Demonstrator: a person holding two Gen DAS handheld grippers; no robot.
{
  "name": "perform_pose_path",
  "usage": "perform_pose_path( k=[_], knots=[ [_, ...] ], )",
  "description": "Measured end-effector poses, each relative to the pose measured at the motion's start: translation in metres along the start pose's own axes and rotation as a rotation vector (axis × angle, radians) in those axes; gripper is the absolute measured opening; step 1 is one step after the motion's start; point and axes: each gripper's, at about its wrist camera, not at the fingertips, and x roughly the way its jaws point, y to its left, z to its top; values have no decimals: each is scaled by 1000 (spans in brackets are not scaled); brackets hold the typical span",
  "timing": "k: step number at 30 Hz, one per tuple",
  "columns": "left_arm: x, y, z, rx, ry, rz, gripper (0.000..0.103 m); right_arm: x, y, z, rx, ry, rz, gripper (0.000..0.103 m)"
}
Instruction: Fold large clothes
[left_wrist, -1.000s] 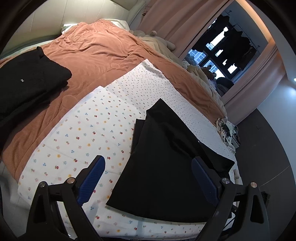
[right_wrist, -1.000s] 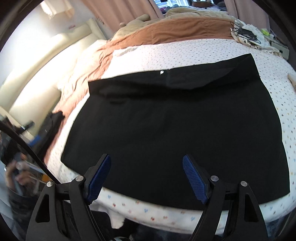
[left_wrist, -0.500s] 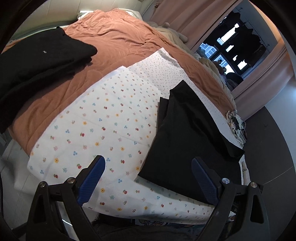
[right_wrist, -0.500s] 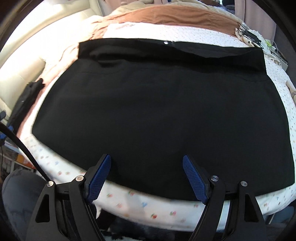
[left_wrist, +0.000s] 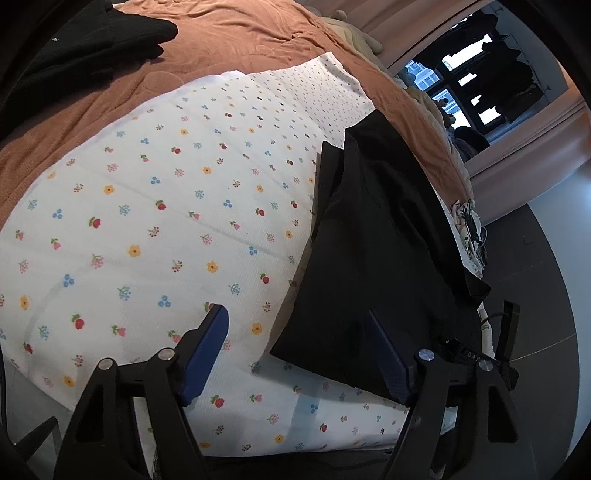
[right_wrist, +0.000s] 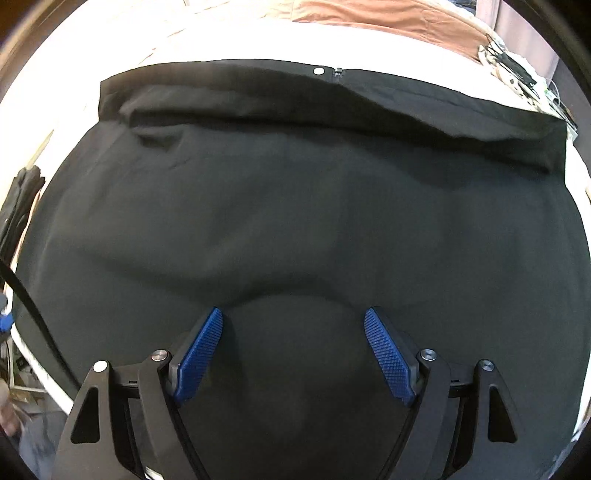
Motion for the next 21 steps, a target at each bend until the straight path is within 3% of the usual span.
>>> perform_pose_path(
  k=[6, 21],
  knots=[
    [5, 4, 3, -36, 3, -5, 77, 26, 5, 52, 9, -6, -28, 77],
    [11, 6, 18, -107, 28, -5, 76, 81, -8, 143, 124, -57, -43, 68]
  ],
)
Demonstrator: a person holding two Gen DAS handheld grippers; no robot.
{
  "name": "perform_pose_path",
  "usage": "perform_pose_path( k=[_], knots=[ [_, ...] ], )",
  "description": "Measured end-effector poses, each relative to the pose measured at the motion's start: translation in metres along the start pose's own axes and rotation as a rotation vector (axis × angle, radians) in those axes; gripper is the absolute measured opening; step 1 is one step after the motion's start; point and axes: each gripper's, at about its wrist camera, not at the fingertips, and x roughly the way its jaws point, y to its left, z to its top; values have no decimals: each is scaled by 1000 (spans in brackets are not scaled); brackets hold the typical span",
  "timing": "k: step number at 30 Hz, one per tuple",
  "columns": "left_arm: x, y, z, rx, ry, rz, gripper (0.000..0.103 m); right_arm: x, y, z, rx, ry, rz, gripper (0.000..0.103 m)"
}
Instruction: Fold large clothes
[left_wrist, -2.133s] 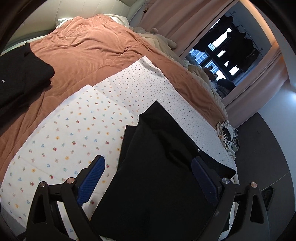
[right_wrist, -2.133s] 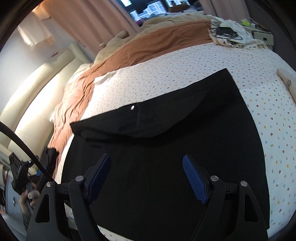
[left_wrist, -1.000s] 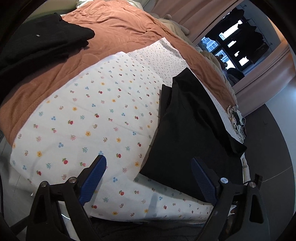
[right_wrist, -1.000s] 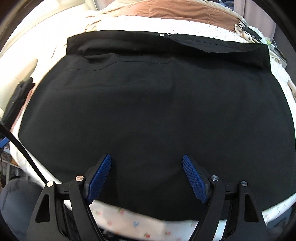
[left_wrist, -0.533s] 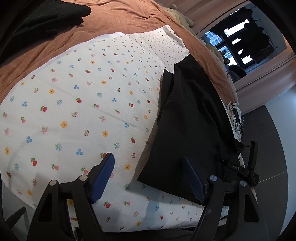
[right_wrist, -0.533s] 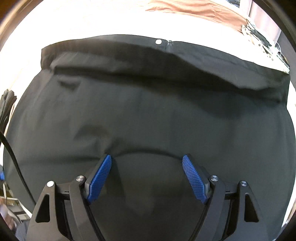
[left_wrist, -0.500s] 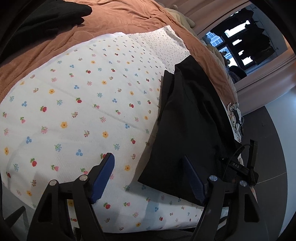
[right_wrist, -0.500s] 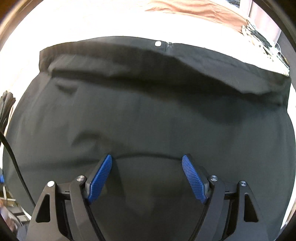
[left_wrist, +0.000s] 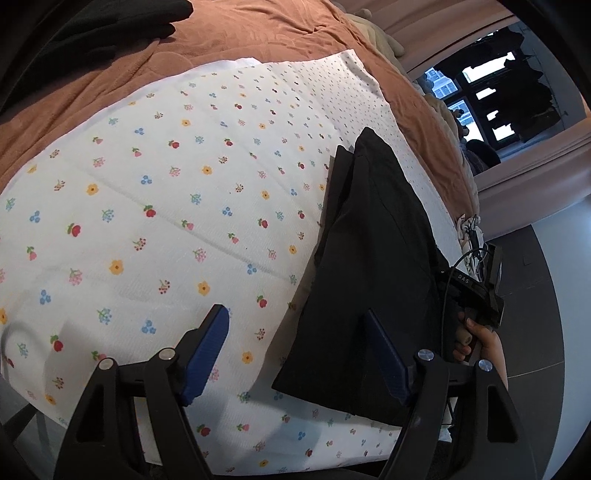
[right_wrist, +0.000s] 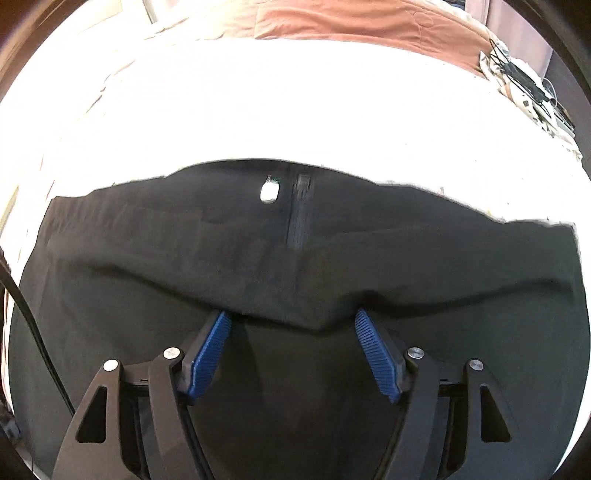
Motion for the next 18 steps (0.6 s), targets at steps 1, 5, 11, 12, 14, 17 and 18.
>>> perform_pose_path(
  k=[1, 5, 11, 12, 14, 17, 18],
  knots=[
    [-1, 2, 1, -18, -1, -3, 76, 5, 1, 7, 1, -7, 3, 68],
    [-3, 5, 2, -69, -1, -14, 76, 22, 5, 21, 12, -29, 13, 68],
    [-4, 9, -7, -137, 26, -55, 76, 7, -19, 21, 35, -60, 38, 68],
    [-6, 11, -9, -152, 26, -61, 76, -2, -23, 20, 55, -70, 56, 67],
    [-9, 14, -12, -172, 28, -74, 76, -20, -39, 21, 88, -97, 85, 67],
    [-10, 15, -17, -193, 38, -99, 76, -44, -40, 12, 92, -144, 114, 67],
    [-9, 16, -19, -200, 42, -107, 76, -50, -40, 8, 93, -150, 131, 67]
  ],
)
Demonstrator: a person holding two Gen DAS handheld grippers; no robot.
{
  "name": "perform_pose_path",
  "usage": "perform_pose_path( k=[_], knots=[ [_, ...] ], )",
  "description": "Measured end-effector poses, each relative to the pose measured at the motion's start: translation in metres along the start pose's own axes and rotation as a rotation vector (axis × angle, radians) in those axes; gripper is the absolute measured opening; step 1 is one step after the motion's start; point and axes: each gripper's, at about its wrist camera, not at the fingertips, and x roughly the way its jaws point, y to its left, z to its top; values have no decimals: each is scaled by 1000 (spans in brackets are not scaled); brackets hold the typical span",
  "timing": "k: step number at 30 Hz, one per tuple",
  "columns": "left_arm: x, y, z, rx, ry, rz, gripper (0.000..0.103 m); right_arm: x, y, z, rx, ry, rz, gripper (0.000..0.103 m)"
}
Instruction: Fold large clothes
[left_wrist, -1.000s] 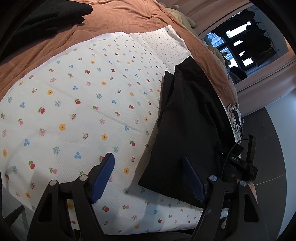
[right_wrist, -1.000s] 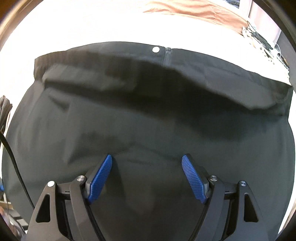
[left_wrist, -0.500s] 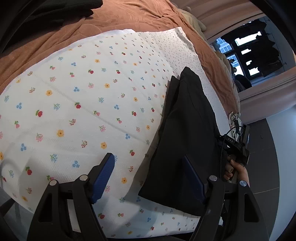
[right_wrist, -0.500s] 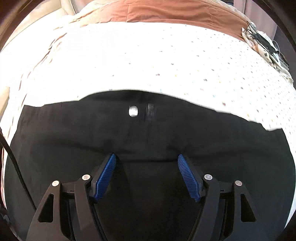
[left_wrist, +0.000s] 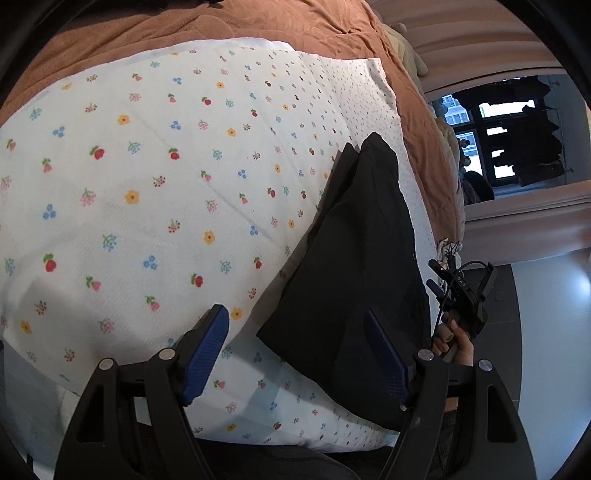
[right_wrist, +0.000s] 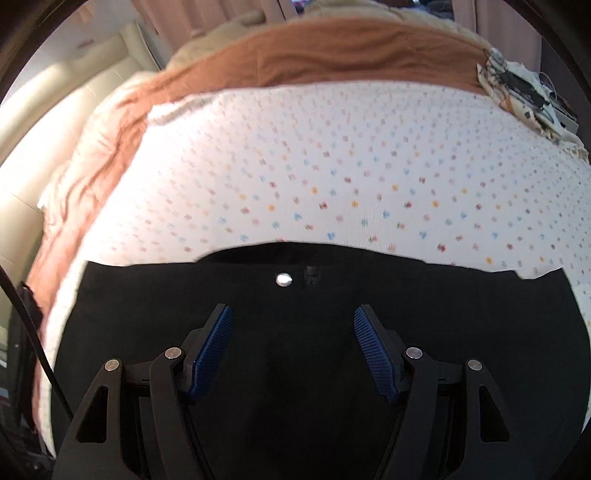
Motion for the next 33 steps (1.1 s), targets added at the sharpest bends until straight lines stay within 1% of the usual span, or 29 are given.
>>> perform_pose_path(
  k=[2, 4, 6, 7, 11, 13, 15, 17, 18, 19, 21, 22, 23, 24, 25, 27, 28, 30, 33],
  knots=[
    [5, 1, -2, -14, 12, -13, 76, -18, -7, -4, 14, 1, 29, 67],
    [10, -2, -4, -11, 13, -11, 76, -28, -14, -12, 26, 10, 51, 67],
    [18, -7, -5, -16, 24, -31, 76, -37, -19, -18, 30, 12, 70, 67],
    [23, -10, -5, -16, 33, -42, 76, -54, -27, -21, 34, 8, 74, 67],
    [40, -27, -3, 27, 47, -34, 76, -82, -45, -35, 78, -4, 112, 67],
    [49, -34, -1, 49, 59, -51, 76, -107, -57, -44, 91, 0, 126, 67],
    [54, -39, 1, 83, 65, -57, 76, -118, -62, -56, 102, 4, 150, 67],
    [59, -42, 1, 95, 66, -59, 76, -129, -67, -66, 111, 9, 177, 67],
    [59, -43, 1, 96, 61, -60, 73, -134, -69, -73, 119, 12, 198, 67],
    [58, -45, 2, 96, 55, -58, 61, -136, -72, -75, 127, 13, 206, 67],
    [56, -44, 4, 91, 48, -50, 52, -142, -77, -86, 145, 19, 228, 67],
    [55, -45, 4, 88, 44, -54, 45, -144, -78, -91, 151, 25, 244, 63],
    [54, -48, 5, 95, 37, -60, 41, -144, -79, -95, 155, 36, 262, 59],
    [52, -50, 5, 104, 33, -61, 34, -145, -80, -101, 156, 50, 279, 55],
    [51, -55, 6, 115, 27, -61, 28, -145, -81, -106, 155, 58, 287, 54],
    [47, -64, 7, 133, 18, -73, 22, -144, -80, -117, 139, 80, 293, 52],
    [46, -68, 8, 141, 15, -76, 20, -144, -80, -121, 134, 90, 300, 49],
    [41, -81, 8, 165, 2, -79, 18, -145, -83, -132, 134, 114, 321, 45],
    [34, -106, 6, 208, -19, -97, 16, -146, -85, -145, 144, 131, 334, 44]
  ],
)
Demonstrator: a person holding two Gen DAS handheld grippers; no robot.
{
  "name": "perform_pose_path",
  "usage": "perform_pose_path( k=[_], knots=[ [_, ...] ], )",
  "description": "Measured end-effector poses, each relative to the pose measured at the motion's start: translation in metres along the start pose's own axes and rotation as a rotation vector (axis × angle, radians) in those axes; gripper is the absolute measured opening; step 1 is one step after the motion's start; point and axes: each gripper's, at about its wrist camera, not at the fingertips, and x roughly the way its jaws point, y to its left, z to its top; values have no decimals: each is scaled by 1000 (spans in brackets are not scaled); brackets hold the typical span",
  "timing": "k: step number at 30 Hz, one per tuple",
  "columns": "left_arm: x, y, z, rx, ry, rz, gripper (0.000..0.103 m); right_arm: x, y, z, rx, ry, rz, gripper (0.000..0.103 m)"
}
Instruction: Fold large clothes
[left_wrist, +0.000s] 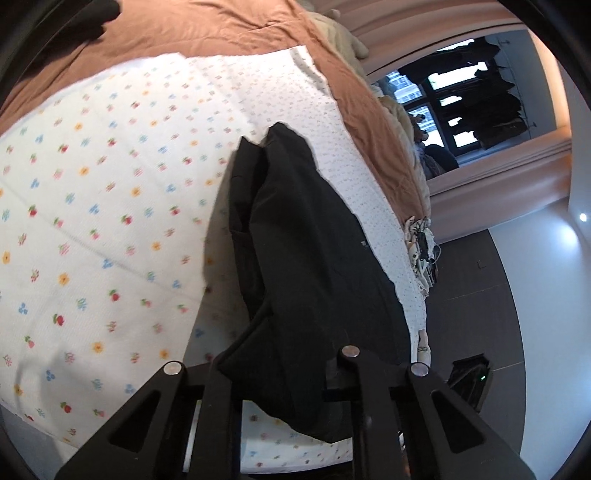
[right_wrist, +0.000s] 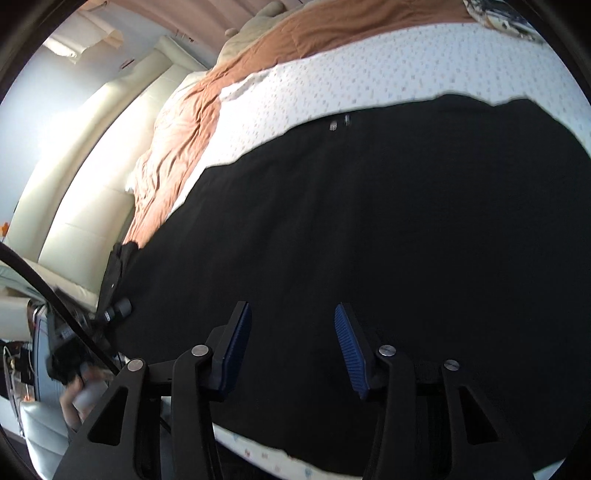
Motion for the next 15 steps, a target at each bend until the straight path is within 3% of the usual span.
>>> perform_pose_path(
  k=[7, 12, 15],
  knots=[
    [-3, -56, 9, 77, -16, -63, 14, 1, -15, -30, 13, 42, 46, 42],
    [1, -101, 12, 141, -13, -103, 14, 14, -32, -35, 19, 85, -23, 41],
    [6, -128, 10, 174, -6, -125, 13, 15, -40, -31, 24, 95, -19, 41]
  ],
)
